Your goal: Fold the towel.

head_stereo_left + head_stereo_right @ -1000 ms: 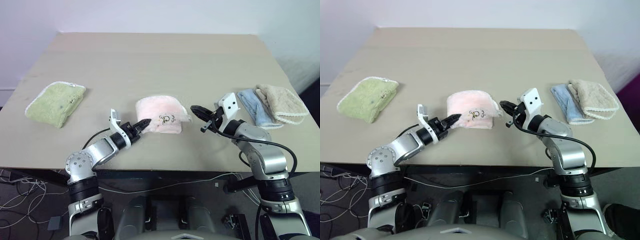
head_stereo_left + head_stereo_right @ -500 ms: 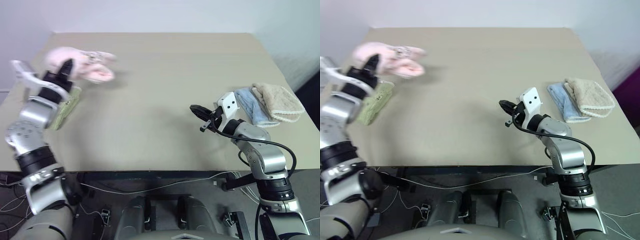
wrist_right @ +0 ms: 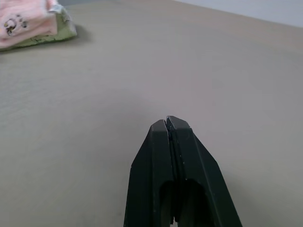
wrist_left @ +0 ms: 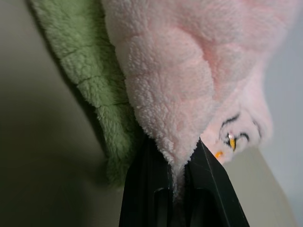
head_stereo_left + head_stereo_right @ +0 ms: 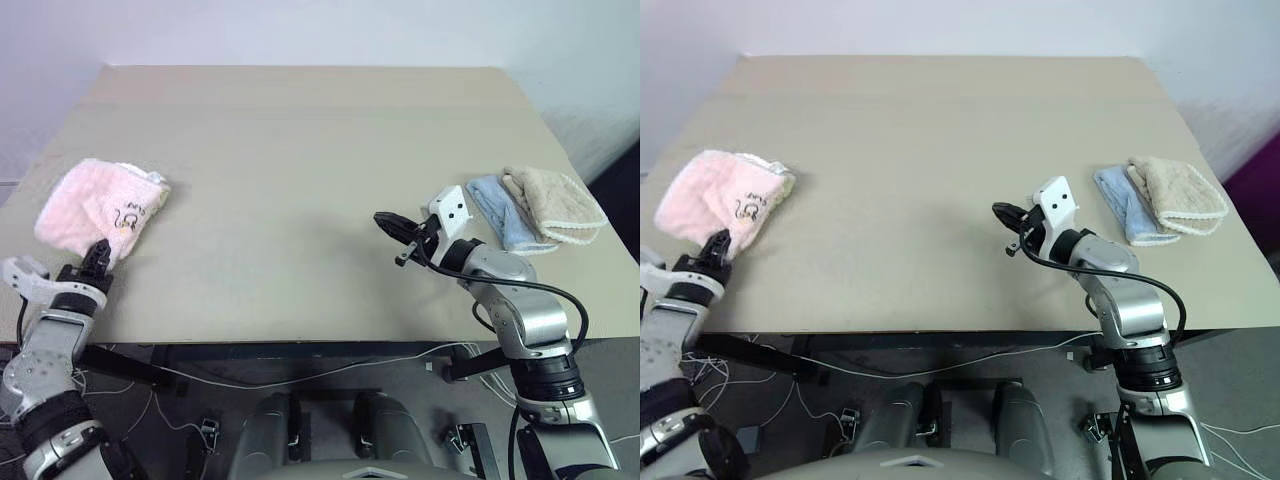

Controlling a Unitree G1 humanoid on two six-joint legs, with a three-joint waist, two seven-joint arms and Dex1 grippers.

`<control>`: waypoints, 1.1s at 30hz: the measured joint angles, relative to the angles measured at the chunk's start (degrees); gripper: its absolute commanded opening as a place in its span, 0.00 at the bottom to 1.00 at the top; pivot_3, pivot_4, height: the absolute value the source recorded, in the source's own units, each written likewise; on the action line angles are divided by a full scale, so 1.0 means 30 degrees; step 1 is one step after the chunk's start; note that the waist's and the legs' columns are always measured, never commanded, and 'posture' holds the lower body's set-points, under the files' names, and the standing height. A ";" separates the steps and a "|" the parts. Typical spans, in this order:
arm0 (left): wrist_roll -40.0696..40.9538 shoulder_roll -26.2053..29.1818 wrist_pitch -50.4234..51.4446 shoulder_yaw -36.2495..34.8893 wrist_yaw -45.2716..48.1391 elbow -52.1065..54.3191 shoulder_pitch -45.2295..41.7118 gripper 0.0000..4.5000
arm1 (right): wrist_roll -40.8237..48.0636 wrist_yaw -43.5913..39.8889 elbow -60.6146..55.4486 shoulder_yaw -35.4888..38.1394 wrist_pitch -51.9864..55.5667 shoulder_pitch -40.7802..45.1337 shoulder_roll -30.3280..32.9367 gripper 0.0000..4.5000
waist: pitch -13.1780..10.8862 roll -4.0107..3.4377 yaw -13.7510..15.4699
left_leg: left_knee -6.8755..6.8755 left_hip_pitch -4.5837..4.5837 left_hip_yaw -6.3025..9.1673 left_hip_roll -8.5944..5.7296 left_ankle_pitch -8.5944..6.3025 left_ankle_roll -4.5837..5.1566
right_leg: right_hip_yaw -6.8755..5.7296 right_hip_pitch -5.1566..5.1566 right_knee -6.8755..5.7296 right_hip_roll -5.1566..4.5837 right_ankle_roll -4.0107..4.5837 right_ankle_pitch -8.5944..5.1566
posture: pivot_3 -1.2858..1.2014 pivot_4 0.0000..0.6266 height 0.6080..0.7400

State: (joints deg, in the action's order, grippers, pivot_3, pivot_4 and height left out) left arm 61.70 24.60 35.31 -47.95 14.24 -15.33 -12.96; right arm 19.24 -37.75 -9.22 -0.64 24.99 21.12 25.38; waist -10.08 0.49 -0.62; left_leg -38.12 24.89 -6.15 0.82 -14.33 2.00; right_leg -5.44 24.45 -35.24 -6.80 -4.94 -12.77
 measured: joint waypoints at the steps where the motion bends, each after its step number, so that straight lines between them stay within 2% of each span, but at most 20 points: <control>1: 0.0207 -0.0096 -0.0002 -0.0131 -0.0057 0.0279 0.0114 0.18 | -0.0001 -0.0077 0.0029 -0.0038 0.0000 0.0018 0.0000 0.00 | 0.0000 0.0000 -0.0008 | 0.0000 0.0000 0.0000 0.0000 -0.0002 -0.0001 | 0.0002 0.0000 0.0002 -0.0002 0.0001 0.0000 | 0.52 0.24 1.00; 11: 0.2552 -0.0716 0.0252 -0.0417 -0.0234 0.2628 0.1255 0.96 | -0.0021 -0.0304 0.0249 -0.0415 0.0000 0.0362 -0.0128 0.00 | 0.0001 0.0000 -0.0022 | 0.0004 0.0002 0.0001 0.0005 -0.0006 0.0001 | 0.0006 0.0007 0.0006 -0.0014 0.0008 0.0001 | 0.52 0.24 1.00; 12: 0.2604 -0.0713 0.0303 -0.0405 -0.0233 0.2878 0.1404 0.99 | -0.0021 -0.0301 0.0249 -0.0426 0.0000 0.0365 -0.0171 0.00 | 0.0001 0.0000 -0.0029 | 0.0004 0.0001 0.0001 0.0004 -0.0007 0.0003 | 0.0006 0.0009 0.0006 -0.0014 0.0009 0.0001 | 0.52 0.24 1.00; 17: 0.2689 -0.0615 0.1379 0.0704 0.0077 0.5127 0.3697 0.99 | -0.0020 -0.0263 0.0263 -0.0435 -0.0003 0.0354 -0.0281 0.00 | -0.0001 -0.0004 -0.0030 | 0.0018 0.0003 0.0001 0.0004 -0.0054 0.0076 | 0.0022 0.0021 0.0006 -0.0022 0.0018 -0.0003 | 0.52 0.24 1.00; 22: 0.1839 -0.0782 0.2054 0.3842 0.0442 0.8162 0.4463 0.99 | -0.0021 -0.0216 0.0311 -0.0525 -0.0013 0.0362 -0.0652 0.00 | 0.0000 -0.0003 0.0074 | 0.0021 0.0009 0.0017 -0.0004 -0.0072 0.0097 | 0.0022 0.0026 0.0028 -0.0039 0.0107 -0.0025 | 0.52 0.24 1.00; 26: -0.1206 -0.0497 0.1744 0.7801 0.0651 0.9849 0.3354 0.99 | -0.0076 -0.0149 0.0517 -0.0526 -0.0039 0.0389 -0.0747 0.00 | 0.0000 -0.0003 0.0032 | 0.0033 0.0018 0.0014 -0.0003 -0.0069 0.0093 | 0.0023 0.0035 0.0026 -0.0023 0.0114 -0.0018 | 0.52 0.24 1.00; 30: -0.4721 0.0081 0.0319 1.1061 0.1573 1.0049 0.1295 0.99 | -0.0146 0.0068 0.0577 -0.0530 -0.0083 0.0396 -0.1047 0.00 | 0.0002 -0.0012 -0.0052 | 0.0038 0.0031 -0.0007 0.0003 -0.0066 0.0092 | 0.0018 0.0056 0.0024 -0.0003 0.0109 -0.0012 | 0.52 0.24 1.00; 33: -0.8825 0.1249 -0.2191 1.3740 0.2752 0.9382 0.0062 0.99 | -0.0176 0.0470 0.0570 -0.0459 -0.0089 0.0396 -0.1216 0.00 | 0.0004 -0.0024 -0.0032 | 0.0046 0.0047 -0.0024 0.0004 -0.0055 0.0086 | 0.0014 0.0076 0.0020 0.0016 0.0064 0.0013 | 0.52 0.24 1.00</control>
State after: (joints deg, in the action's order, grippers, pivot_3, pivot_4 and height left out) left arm 35.22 28.35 28.74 -6.73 22.50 12.81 -12.77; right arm 18.71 -36.34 -7.51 -2.02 24.73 22.31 21.74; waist -10.07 0.42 -0.71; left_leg -37.98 25.03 -6.22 0.83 -14.50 2.26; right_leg -5.40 24.68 -35.18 -6.75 -4.75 -12.73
